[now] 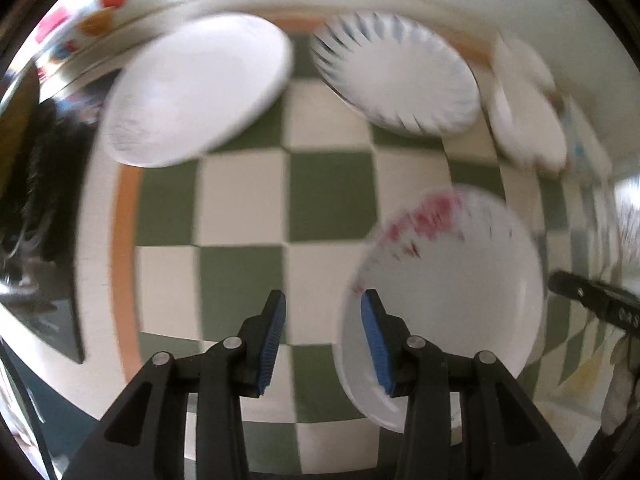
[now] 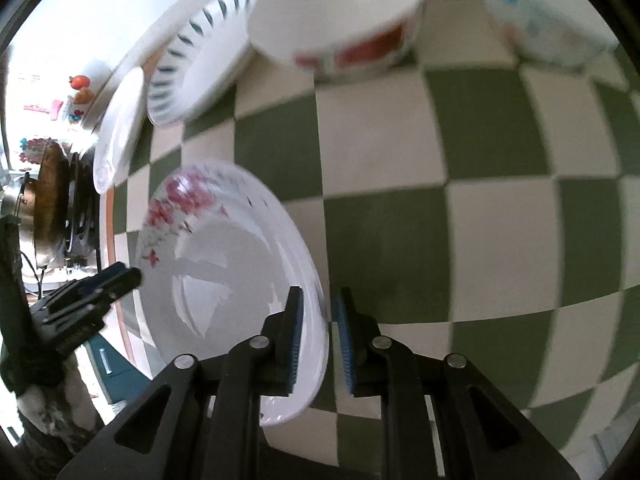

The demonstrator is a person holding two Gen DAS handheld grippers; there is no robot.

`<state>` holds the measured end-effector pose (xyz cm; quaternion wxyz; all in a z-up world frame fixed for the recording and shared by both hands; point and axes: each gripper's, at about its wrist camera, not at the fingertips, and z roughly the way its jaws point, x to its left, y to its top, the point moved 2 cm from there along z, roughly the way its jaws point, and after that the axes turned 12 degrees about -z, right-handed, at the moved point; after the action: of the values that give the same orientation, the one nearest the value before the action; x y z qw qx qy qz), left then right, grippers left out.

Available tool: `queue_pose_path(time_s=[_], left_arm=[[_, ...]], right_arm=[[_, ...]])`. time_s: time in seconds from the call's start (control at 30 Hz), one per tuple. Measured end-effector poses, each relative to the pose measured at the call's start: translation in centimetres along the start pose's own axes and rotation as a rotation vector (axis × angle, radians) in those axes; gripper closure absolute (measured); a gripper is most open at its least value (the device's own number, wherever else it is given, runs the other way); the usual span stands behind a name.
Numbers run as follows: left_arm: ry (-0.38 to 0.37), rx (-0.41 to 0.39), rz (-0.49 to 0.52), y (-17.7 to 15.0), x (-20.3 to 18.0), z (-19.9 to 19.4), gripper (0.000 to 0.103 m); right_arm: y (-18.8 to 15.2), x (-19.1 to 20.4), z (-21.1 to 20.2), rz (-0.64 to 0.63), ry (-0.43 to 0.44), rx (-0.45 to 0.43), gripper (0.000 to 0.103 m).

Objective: Organize plates and bowls
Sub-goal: 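Reach the left gripper to the grey-flower white plate and grasp its rim, then lay the grey-flower plate onto the pink plate with the left gripper while the right gripper holds it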

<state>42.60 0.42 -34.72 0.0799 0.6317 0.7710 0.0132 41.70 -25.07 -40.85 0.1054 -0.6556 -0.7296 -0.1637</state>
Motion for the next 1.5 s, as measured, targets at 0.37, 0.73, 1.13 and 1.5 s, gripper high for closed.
queue_pose_path(time_s=[0.37, 0.73, 1.13, 1.5], left_arm=[[0.023, -0.062, -0.394, 8.6, 13.0, 1.3, 0.066], [0.041, -0.017, -0.53, 13.6, 18.3, 6.5, 0.066], [0.062, -0.074, -0.472, 16.0, 17.8, 5.9, 0.081], [0.012, -0.147, -0.382, 14.3, 15.5, 0.7, 0.082]], right_arm=[[13.4, 13.5, -2.5, -0.296, 0.161, -0.127, 0.038], [31.5, 20.5, 11.9, -0.415, 0.11, 0.037, 0.066], [33.4, 21.4, 15.7, -0.452, 0.122, 0.08, 0.084], [30.2, 19.9, 10.8, -0.397, 0.126, 0.013, 0.09]])
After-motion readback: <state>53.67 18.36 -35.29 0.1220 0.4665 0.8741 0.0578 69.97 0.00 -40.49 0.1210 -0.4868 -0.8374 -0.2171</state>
